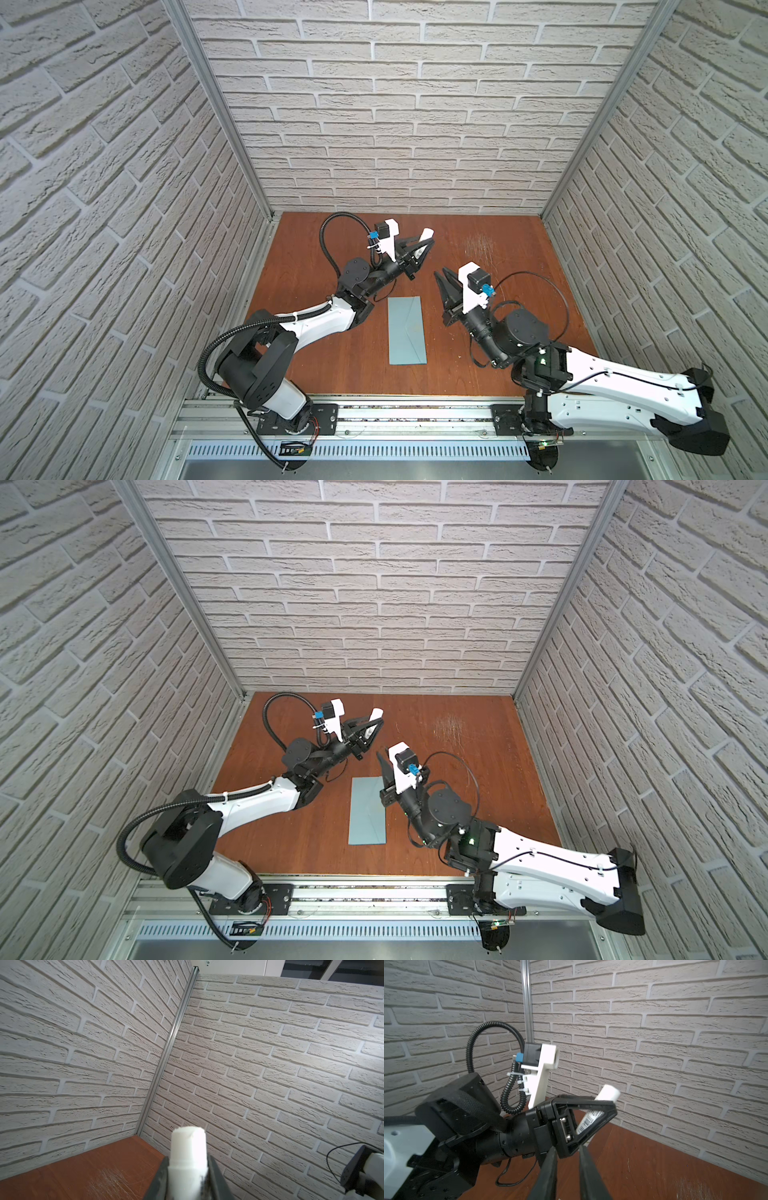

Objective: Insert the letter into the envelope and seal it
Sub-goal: 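Open the right gripper and pull it well back from the glue stick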

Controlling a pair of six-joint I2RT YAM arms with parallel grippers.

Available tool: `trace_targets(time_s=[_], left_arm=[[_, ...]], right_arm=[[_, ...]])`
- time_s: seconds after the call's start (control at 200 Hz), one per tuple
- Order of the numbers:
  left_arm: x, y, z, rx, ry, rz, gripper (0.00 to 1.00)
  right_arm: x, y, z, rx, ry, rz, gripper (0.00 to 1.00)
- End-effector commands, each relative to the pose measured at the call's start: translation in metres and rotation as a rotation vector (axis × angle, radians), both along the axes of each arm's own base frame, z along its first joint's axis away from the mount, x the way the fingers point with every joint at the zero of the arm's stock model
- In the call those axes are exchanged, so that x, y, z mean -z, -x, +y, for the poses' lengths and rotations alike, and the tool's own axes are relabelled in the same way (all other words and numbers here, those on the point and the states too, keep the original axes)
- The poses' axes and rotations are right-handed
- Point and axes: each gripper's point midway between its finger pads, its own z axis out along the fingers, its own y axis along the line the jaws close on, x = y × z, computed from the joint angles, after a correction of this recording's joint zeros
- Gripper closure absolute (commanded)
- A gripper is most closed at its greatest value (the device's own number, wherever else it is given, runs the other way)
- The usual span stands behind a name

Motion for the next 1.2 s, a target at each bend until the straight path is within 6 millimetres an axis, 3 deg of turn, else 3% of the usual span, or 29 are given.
trace_targets(time_s=[0.0, 0.29, 0.66, 0.95, 1.195], left_arm=[[-0.039, 0.029, 0.019, 0.122, 0.101, -0.141, 1.00], [-0.051, 0.093, 0.012, 0.376, -0.008, -0.346, 1.00], [-0.065, 0.139, 0.010, 0.508, -0.058, -0.546, 1.00], [-0.065, 0.145, 0.008, 0.530, -0.071, -0.589, 1.00], [-0.051, 0.122, 0.001, 0.456, -0.087, -0.535, 1.00]], right_arm=[[-0.001, -0.005, -0.023, 0.061, 0.018, -0.026, 0.77], [0.013, -0.023, -0.064, 0.048, -0.013, 0.064, 0.74], [0.051, -0.054, -0.087, 0.075, -0.066, 0.249, 0.70], [0.077, -0.070, -0.099, 0.098, -0.129, 0.337, 0.70], [0.096, -0.077, -0.108, 0.122, -0.147, 0.428, 0.70]])
